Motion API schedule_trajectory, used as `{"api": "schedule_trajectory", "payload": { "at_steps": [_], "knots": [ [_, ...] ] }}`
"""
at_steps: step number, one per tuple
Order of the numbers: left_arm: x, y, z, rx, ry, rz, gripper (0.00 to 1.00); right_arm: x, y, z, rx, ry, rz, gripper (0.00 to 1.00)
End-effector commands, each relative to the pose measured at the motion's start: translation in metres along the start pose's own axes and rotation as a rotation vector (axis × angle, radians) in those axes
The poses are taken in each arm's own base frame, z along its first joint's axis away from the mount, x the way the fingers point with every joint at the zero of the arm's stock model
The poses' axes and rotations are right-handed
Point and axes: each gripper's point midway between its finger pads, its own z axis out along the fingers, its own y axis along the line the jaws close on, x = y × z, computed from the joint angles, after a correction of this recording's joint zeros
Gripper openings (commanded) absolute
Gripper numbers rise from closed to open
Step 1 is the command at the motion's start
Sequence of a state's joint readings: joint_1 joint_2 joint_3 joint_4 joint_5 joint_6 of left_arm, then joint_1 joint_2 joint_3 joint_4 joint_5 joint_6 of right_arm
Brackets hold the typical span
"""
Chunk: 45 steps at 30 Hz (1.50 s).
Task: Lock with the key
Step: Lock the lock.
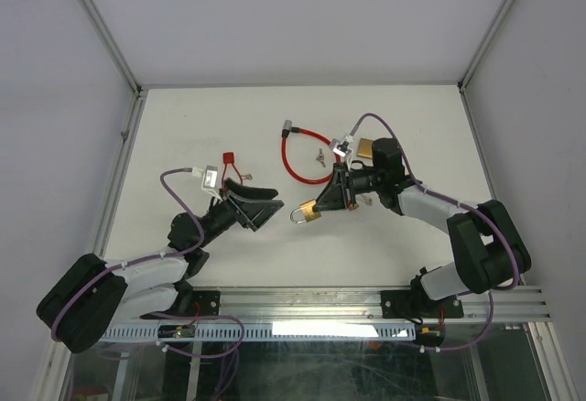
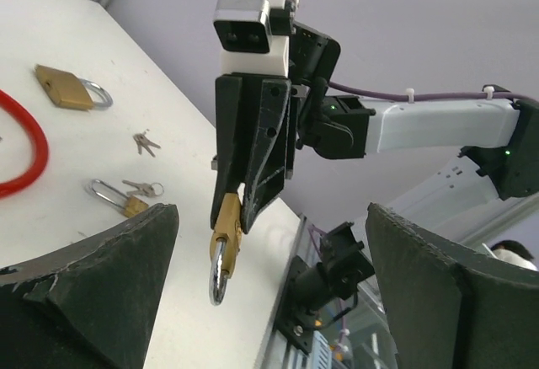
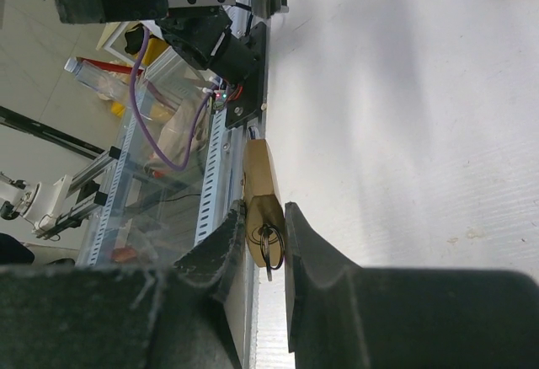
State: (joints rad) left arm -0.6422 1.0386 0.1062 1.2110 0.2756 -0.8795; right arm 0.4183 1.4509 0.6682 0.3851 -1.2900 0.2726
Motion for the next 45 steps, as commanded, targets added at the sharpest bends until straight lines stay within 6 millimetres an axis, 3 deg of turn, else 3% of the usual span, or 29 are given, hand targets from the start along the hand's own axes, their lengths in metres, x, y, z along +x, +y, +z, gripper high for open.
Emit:
{"api": "schedule_trajectory", "payload": {
  "at_steps": [1, 10, 22, 45],
  "knots": [
    [-0.008, -0.032, 0.005, 0.153, -0.02, -0.038, 0.94, -0.024, 0.017, -0.003, -0.054, -0.011, -0.097, 0.0],
    [0.009, -0.023, 0.014, 0.189, 0.032, -0.081, 0.8, -0.024, 0.017, -0.004, -0.058, -0.012, -0.091, 0.0],
    [0.027, 0.002, 0.024, 0.095, 0.071, -0.04, 0.83, -0.023, 0.016, -0.003, -0.062, -0.009, -0.074, 0.0],
    [0.023, -0.002, 0.018, 0.099, 0.02, -0.017, 0.88, -0.024, 0.016, -0.005, -0.065, -0.01, -0.075, 0.0]
  ]
}}
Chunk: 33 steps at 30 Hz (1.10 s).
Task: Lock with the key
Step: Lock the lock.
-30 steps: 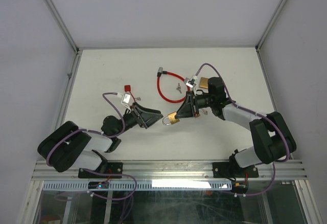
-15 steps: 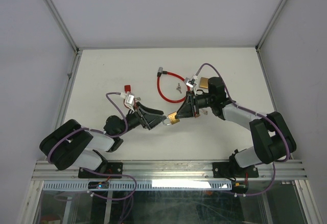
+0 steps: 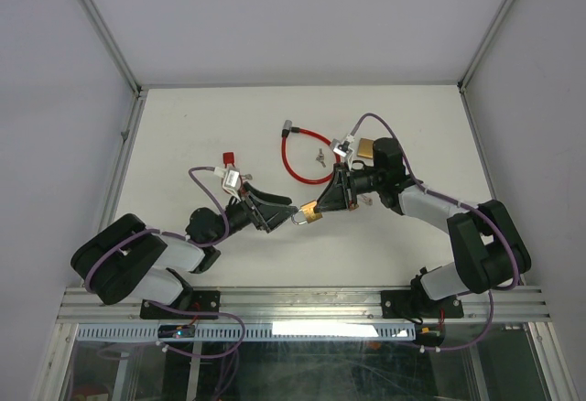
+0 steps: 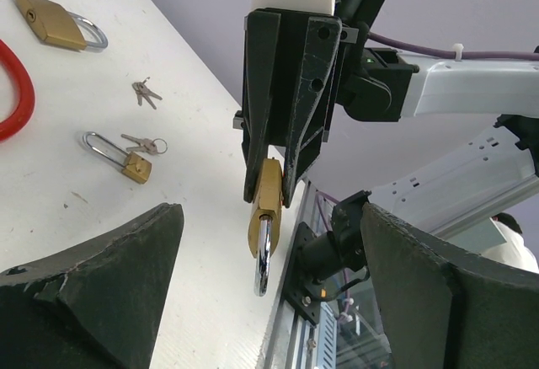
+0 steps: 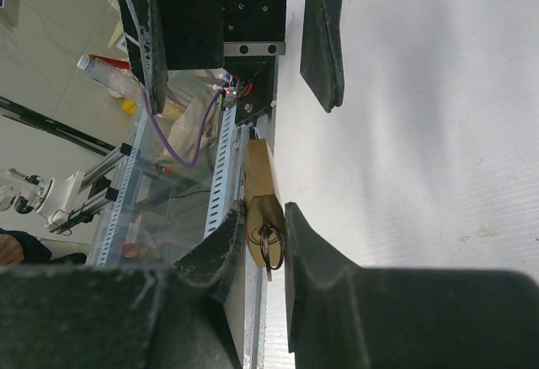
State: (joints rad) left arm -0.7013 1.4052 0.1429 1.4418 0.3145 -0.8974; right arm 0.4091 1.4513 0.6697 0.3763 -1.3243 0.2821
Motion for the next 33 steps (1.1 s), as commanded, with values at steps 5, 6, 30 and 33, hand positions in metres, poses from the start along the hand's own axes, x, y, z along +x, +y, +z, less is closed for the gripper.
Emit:
{"api": "schedule_trajectory", "payload": {
  "at_steps": [5, 6, 30, 33],
  "knots": [
    [-0.022, -0.022, 0.002, 0.09, -0.1, 0.04, 0.88, -0.025, 0.013, -0.002, -0.039, -0.016, -0.093, 0.0],
    [-0.021, -0.023, 0.002, 0.096, -0.097, 0.041, 0.88, -0.025, 0.013, -0.002, -0.04, -0.016, -0.093, 0.0],
    [-0.001, -0.02, 0.033, 0.15, 0.014, -0.009, 0.76, -0.025, 0.011, -0.002, -0.037, -0.017, -0.085, 0.0],
    [0.006, -0.021, 0.033, 0.165, 0.046, -0.013, 0.71, -0.026, 0.011, -0.003, -0.034, -0.02, -0.085, 0.0]
  ]
}}
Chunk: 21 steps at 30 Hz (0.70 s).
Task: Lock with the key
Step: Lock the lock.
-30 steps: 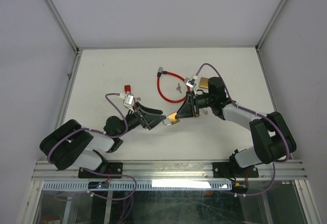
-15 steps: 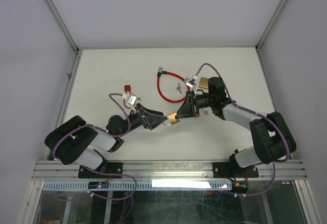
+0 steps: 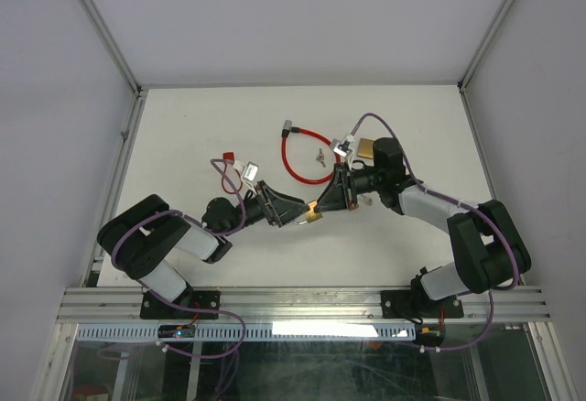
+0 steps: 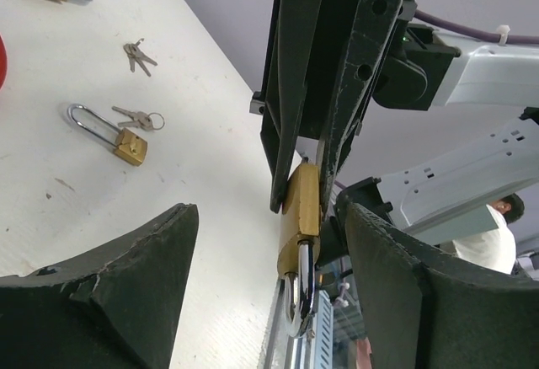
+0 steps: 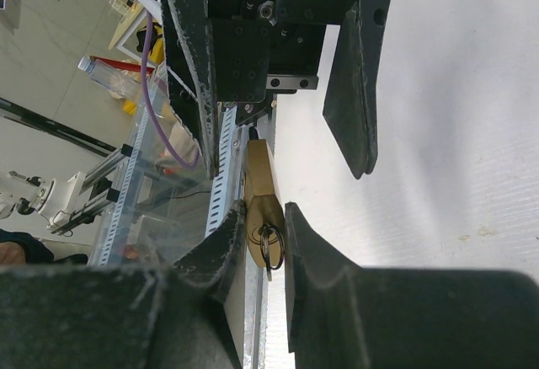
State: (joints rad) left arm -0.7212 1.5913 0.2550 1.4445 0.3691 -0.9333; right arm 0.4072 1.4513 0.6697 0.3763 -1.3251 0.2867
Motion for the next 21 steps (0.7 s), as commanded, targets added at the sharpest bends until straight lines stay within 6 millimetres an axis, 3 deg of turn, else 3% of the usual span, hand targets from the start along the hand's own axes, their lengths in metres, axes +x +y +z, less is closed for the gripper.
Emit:
{"api": "schedule_trajectory", "payload": {
  "at_steps": [1, 10, 17, 19, 21],
  "knots": [
    [-0.013, -0.039, 0.005, 0.175, -0.039, 0.064, 0.71, -0.027, 0.011, -0.003, -0.033, -0.021, -0.089, 0.0],
    [0.0, -0.033, 0.011, 0.154, 0.069, 0.089, 0.53, -0.027, 0.008, -0.005, -0.023, -0.028, -0.082, 0.0],
    [0.002, -0.034, 0.014, 0.167, 0.085, 0.088, 0.09, -0.026, 0.007, -0.005, -0.024, -0.026, -0.078, 0.0],
    [0.001, -0.031, 0.011, 0.156, 0.079, 0.094, 0.0, -0.027, 0.007, -0.005, -0.027, -0.024, -0.085, 0.08],
    [-0.004, -0.032, 0.005, 0.154, 0.065, 0.111, 0.0, -0.028, 0.007, -0.007, -0.02, -0.018, -0.078, 0.29]
  ]
}}
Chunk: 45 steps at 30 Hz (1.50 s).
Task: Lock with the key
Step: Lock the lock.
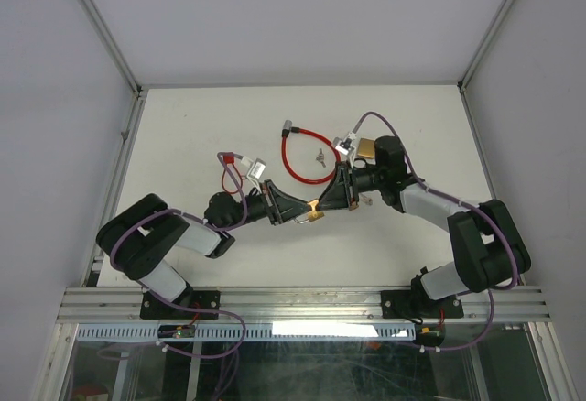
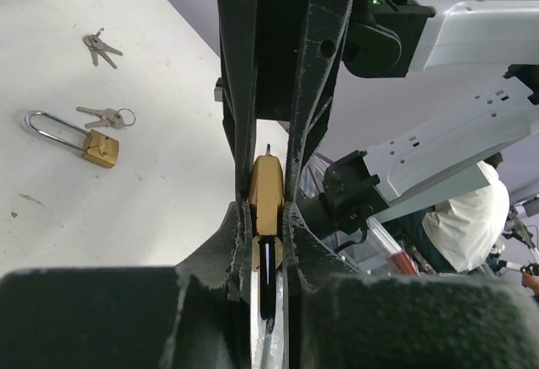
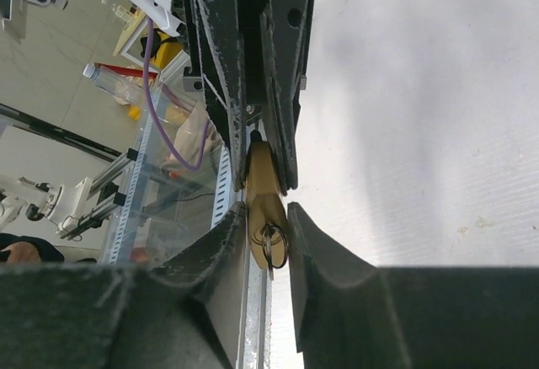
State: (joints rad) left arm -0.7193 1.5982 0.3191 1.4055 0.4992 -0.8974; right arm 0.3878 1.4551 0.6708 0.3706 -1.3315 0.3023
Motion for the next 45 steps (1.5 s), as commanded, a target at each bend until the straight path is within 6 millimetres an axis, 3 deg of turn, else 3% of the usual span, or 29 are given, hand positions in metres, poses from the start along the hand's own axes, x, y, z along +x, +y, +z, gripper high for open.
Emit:
{"api": "schedule_trajectory", "payload": {
  "at_steps": [1, 5, 14, 22, 34, 35, 36, 45],
  "knots": [
    [-0.014, -0.019, -0.006, 0.063, -0.031, 0.077, 0.0, -0.028, 0.01, -0.004, -0.028, -0.006, -0.126, 0.36],
    [-0.016, -0.02, -0.017, 0.053, -0.026, 0.115, 0.0, -0.035, 0.009, -0.015, -0.01, -0.018, -0.15, 0.46],
    [-0.02, -0.031, -0.019, 0.071, -0.019, 0.158, 0.0, -0.025, 0.01, -0.009, -0.054, 0.014, -0.112, 0.43],
    [-0.023, -0.03, -0.02, 0.056, -0.033, 0.157, 0.0, -0.02, 0.015, -0.002, -0.077, 0.05, -0.145, 0.25],
    [-0.026, -0.027, -0.022, 0.033, -0.055, 0.144, 0.0, -0.013, 0.02, 0.006, -0.095, 0.089, -0.131, 0.25],
    [-0.026, -0.026, -0.022, 0.032, -0.056, 0.145, 0.0, -0.014, 0.017, 0.007, -0.081, 0.089, -0.16, 0.08],
    [-0.026, -0.026, -0.023, 0.029, -0.056, 0.144, 0.0, -0.015, 0.018, 0.007, -0.081, 0.089, -0.164, 0.0],
    [-0.022, -0.013, -0.039, -0.007, -0.031, 0.145, 0.0, -0.026, 0.015, -0.003, -0.008, 0.093, -0.25, 0.0]
  ]
}}
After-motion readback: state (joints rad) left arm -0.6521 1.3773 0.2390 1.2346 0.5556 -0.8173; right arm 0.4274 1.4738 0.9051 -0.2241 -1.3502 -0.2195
